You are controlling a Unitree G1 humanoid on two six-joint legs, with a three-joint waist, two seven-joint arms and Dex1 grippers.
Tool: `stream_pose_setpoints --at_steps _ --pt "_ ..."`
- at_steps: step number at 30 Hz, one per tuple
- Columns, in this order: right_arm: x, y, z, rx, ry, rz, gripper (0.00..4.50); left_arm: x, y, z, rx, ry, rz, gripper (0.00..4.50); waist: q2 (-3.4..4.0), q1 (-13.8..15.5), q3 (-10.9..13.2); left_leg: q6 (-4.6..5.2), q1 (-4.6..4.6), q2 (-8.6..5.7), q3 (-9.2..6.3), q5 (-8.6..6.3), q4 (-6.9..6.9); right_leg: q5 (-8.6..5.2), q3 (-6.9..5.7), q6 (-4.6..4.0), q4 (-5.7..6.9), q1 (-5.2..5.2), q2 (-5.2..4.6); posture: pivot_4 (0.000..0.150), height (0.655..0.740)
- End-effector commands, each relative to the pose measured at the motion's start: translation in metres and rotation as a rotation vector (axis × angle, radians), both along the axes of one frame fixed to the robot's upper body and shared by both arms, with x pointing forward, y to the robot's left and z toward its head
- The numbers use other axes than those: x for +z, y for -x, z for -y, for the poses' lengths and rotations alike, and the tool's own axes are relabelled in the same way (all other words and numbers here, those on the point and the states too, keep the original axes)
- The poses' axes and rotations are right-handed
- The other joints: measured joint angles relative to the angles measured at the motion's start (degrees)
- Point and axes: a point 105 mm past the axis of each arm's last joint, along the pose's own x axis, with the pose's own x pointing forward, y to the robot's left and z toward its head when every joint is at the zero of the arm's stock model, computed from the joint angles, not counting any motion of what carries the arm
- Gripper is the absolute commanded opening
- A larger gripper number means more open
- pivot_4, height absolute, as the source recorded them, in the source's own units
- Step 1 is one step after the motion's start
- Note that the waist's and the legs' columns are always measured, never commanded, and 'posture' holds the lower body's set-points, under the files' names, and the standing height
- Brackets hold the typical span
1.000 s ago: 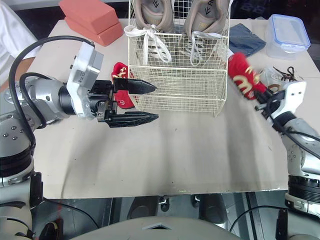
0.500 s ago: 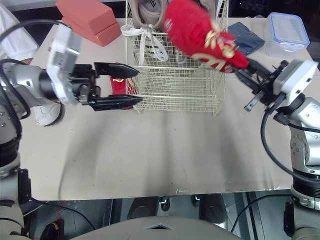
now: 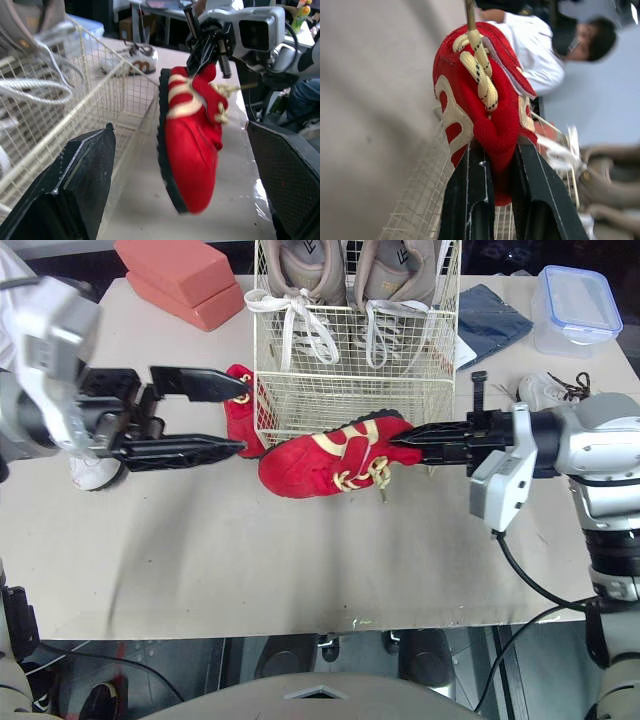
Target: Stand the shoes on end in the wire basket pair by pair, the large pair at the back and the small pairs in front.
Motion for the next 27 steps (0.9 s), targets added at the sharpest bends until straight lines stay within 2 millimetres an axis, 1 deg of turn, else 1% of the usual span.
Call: stream_pose_setpoints --at_steps 1,3,5,7,12,15,16,17,18,19,20,21,24,26,27 --pt "0.008 0.001 -0.01 0.057 -0.017 0.12 0.03 -0.009 0.002 0.01 -0.034 -0.081 0.012 4.5 0.0 0.07 0.0 0.0 0.0 0.0 0.0 0.0 0.0 0.0 0.0 0.0 0.01 0.0 0.0 0.15 0.686" --pt "0.011 0.001 -0.015 0.082 -0.023 0.166 0.03 -0.019 0.0 0.013 -0.039 -0.122 -0.008 4.5 0.0 0.09 0.0 0.0 -0.06 0.01 0.0 0.0 0.03 0.1 -0.03 -0.17 -0.01 -0.02 -0.01 0.15 0.686" --pt "0.015 0.002 -0.019 0.11 -0.037 0.205 0.03 -0.027 -0.004 0.013 -0.027 -0.162 -0.018 4.5 0.01 0.03 0.01 0.0 -0.07 0.0 -0.01 0.0 0.05 0.1 -0.04 -0.16 -0.02 -0.02 -0.01 0.15 0.686" --pt "0.019 0.004 -0.022 0.131 -0.05 0.239 0.03 -0.03 -0.006 0.013 -0.028 -0.183 -0.026 4.5 0.01 0.01 0.01 0.0 -0.07 0.0 -0.02 0.0 0.07 0.03 -0.04 -0.06 0.01 -0.03 0.01 0.15 0.686" --pt "0.032 0.009 -0.027 0.171 -0.097 0.318 0.03 -0.034 -0.003 0.018 -0.081 -0.202 -0.069 4.5 0.01 0.01 0.01 0.0 -0.07 0.02 -0.01 0.0 0.09 0.02 -0.04 -0.04 0.02 -0.03 0.02 0.15 0.686" --pt "0.035 0.01 -0.029 0.171 -0.119 0.32 0.0 -0.033 -0.006 0.02 -0.088 -0.201 -0.064 3.8 0.01 0.05 0.01 0.0 -0.07 0.02 -0.01 0.0 0.12 0.02 -0.04 -0.04 0.04 -0.03 0.01 0.15 0.686" --pt "0.035 0.01 -0.029 0.165 -0.122 0.312 0.0 -0.033 -0.007 0.02 -0.089 -0.198 -0.06 3.4 0.01 0.08 0.01 0.0 -0.07 0.01 -0.01 0.0 0.12 0.02 -0.04 -0.04 0.04 -0.02 0.01 0.15 0.686" --pt "0.035 0.009 -0.029 0.161 -0.124 0.306 0.84 -0.032 -0.008 0.021 -0.091 -0.195 -0.058 2.77 0.01 0.05 0.01 0.0 -0.07 0.01 -0.02 0.0 0.14 0.02 -0.04 -0.04 0.05 -0.02 0.01 0.15 0.686" --pt "0.036 0.009 -0.029 0.156 -0.135 0.3 1.22 -0.031 -0.009 0.021 -0.09 -0.189 -0.051 2.35 0.01 0.03 0.01 0.0 -0.07 0.01 -0.02 0.0 0.14 0.02 -0.04 -0.04 0.06 -0.02 0.01 0.15 0.686" --pt "0.037 0.008 -0.028 0.142 -0.149 0.284 1.62 -0.03 -0.011 0.022 -0.087 -0.175 -0.042 2.02 0.01 0.02 0.01 0.0 -0.07 0.01 -0.01 0.0 0.15 0.02 -0.04 -0.04 0.07 -0.02 0.02 0.15 0.686" --pt "0.036 0.007 -0.025 0.126 -0.16 0.273 1.87 -0.029 -0.013 0.023 -0.083 -0.16 -0.029 1.79 0.01 0.02 0.01 0.0 -0.07 0.02 -0.01 0.0 0.15 0.02 -0.04 -0.04 0.08 -0.03 0.01 0.15 0.686" --pt "0.036 0.005 -0.022 0.103 -0.181 0.252 2.27 -0.028 -0.015 0.023 -0.076 -0.143 -0.015 1.43 0.02 0.06 0.01 0.0 -0.07 0.02 -0.02 0.0 0.15 0.02 -0.04 -0.04 0.07 -0.02 0.01 0.15 0.686" --pt "0.034 -0.003 -0.009 0.014 -0.247 0.165 3.34 -0.02 -0.022 0.026 -0.057 -0.048 0.022 0.71 0.01 0.17 0.01 0.0 -0.15 0.01 -0.05 0.0 0.24 0.11 -0.09 -0.18 0.09 -0.02 -0.02 0.15 0.686" --pt "0.03 -0.009 0.001 -0.063 -0.319 0.036 4.25 -0.016 -0.026 0.027 -0.034 0.017 0.044 0.61 0.0 0.11 0.01 0.0 -0.21 0.01 -0.08 0.0 0.29 0.13 -0.13 -0.21 0.09 -0.03 -0.04 0.15 0.686" --pt "0.027 -0.012 0.006 -0.11 -0.379 -0.08 4.48 -0.014 -0.028 0.027 -0.021 0.045 0.067 0.6 0.01 0.1 0.0 0.0 -0.24 0.0 -0.11 0.0 0.32 0.14 -0.15 -0.22 0.09 -0.03 -0.05 0.15 0.686"
